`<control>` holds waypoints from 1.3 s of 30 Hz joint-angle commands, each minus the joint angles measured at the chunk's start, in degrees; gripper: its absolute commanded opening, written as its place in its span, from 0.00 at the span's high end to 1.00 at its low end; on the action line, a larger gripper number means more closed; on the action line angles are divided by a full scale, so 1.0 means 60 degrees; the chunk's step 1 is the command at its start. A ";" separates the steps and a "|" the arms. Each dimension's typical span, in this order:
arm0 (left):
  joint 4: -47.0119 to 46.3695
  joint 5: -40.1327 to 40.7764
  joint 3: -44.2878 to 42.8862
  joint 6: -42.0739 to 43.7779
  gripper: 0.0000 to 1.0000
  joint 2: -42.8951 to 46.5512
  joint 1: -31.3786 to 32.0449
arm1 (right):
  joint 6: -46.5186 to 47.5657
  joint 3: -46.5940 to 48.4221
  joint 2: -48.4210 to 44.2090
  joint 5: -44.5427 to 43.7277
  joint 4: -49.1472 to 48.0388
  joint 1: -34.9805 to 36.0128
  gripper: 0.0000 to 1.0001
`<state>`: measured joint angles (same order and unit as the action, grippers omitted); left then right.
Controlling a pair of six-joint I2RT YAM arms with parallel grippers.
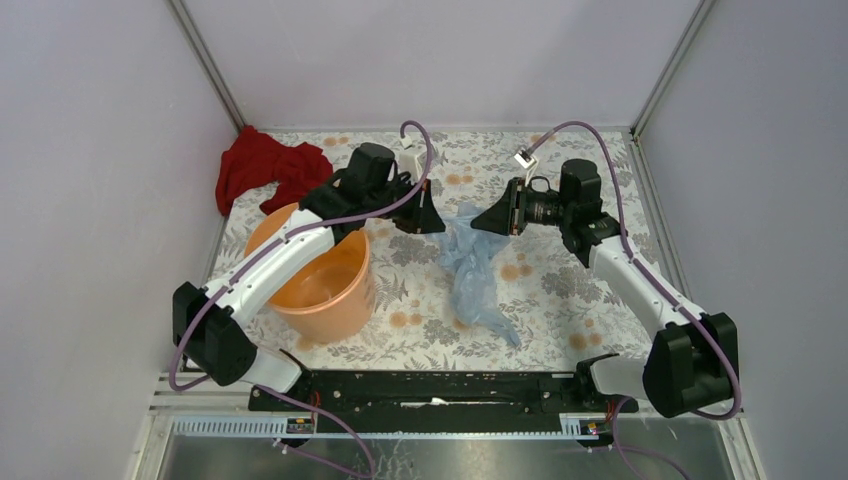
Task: Put the trash bags into the trash bin
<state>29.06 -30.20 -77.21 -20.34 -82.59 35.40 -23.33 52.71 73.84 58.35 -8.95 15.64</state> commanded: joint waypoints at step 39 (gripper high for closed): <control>-0.2126 0.2354 0.1212 -0.1092 1.00 0.0914 -0.1023 | -0.1710 -0.2185 -0.2801 -0.5934 0.7189 0.0072 0.00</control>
<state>20.38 -15.38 -71.05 -25.87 -79.85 29.76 -29.85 40.84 58.17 17.28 37.04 15.81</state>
